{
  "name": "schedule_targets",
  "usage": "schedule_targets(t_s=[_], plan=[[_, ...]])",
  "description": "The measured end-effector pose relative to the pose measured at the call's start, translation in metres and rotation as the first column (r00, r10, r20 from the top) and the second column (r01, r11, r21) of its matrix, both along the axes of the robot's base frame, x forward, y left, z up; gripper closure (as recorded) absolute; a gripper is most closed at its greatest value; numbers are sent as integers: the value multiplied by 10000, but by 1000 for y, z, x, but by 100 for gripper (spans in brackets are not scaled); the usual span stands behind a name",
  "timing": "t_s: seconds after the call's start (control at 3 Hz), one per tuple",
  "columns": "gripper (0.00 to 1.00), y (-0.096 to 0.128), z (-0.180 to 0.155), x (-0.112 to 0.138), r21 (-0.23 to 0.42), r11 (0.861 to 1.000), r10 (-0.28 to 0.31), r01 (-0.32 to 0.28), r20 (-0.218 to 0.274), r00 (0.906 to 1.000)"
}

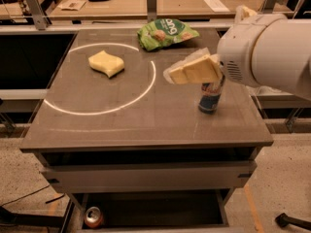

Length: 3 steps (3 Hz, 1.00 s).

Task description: Move sponge near green rice chip bag

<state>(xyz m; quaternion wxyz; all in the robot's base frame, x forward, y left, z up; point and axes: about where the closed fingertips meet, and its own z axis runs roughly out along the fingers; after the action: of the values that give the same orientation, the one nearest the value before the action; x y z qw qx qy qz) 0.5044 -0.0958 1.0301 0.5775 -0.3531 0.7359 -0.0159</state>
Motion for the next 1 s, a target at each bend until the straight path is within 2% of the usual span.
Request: schedule_targets(t_s=[0.33, 0.67, 1.0], plan=[[0, 0, 0, 0, 1, 10000, 0, 0, 0, 10000], [0, 5, -3, -5, 350, 9990, -256, 263, -189, 9995], [0, 23, -7, -31, 777, 9930, -866, 889, -316, 9957]])
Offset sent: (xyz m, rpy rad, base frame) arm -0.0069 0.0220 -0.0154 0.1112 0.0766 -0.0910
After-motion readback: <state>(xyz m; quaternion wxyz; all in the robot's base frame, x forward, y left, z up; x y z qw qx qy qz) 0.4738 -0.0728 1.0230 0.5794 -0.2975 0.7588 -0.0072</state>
